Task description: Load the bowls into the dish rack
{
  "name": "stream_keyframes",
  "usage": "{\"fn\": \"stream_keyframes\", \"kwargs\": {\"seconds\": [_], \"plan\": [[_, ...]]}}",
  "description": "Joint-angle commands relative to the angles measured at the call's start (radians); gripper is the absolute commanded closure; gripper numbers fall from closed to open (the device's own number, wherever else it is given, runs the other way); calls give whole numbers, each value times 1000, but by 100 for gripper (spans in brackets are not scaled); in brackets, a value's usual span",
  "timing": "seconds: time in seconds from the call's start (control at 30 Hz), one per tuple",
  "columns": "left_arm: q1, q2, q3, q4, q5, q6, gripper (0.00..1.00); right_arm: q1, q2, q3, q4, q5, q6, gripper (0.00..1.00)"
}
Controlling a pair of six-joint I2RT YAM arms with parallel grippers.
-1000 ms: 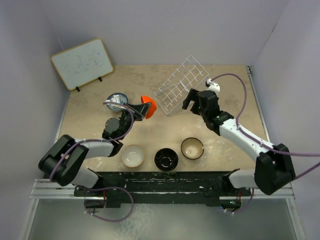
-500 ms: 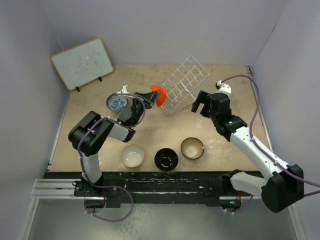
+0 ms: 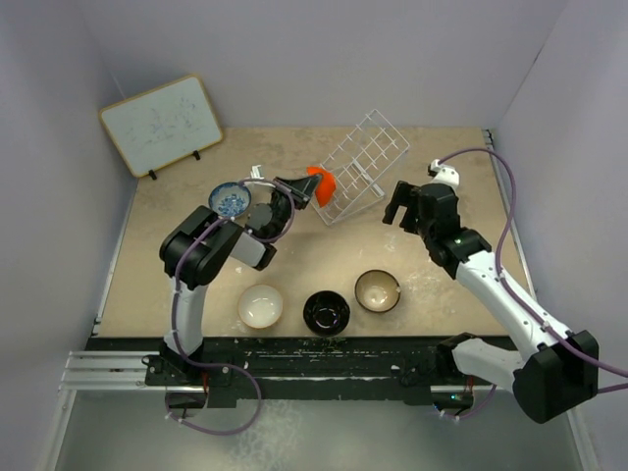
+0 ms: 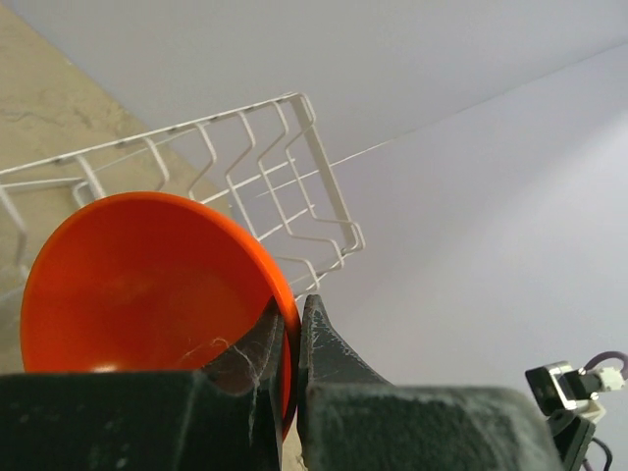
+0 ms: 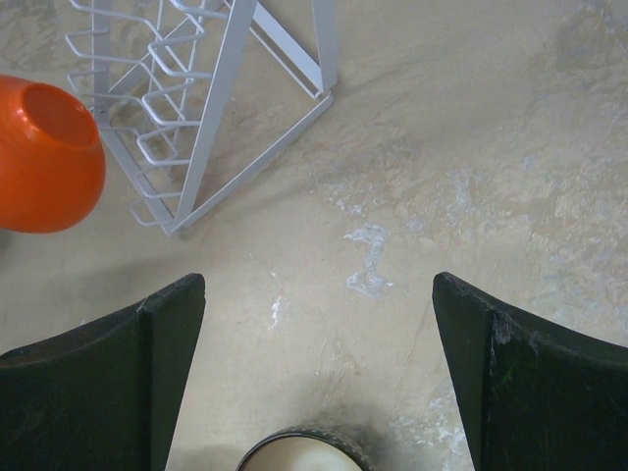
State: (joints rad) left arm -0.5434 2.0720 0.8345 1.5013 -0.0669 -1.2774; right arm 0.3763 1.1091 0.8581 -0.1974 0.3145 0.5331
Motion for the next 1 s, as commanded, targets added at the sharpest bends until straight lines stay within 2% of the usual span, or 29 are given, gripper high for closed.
{"fn": "stream_keyframes", "kwargs": {"seconds": [0.0, 0.6, 0.97], "plan": [[5, 30, 86, 151, 8, -65, 100, -9, -32, 26, 7, -5, -27, 0], [3, 196, 202, 152, 22, -197, 100, -24, -35, 27, -9, -37, -39, 0], [3, 272, 221, 152, -2, -358, 100, -24, -33, 35, -5, -65, -52, 0]]}}
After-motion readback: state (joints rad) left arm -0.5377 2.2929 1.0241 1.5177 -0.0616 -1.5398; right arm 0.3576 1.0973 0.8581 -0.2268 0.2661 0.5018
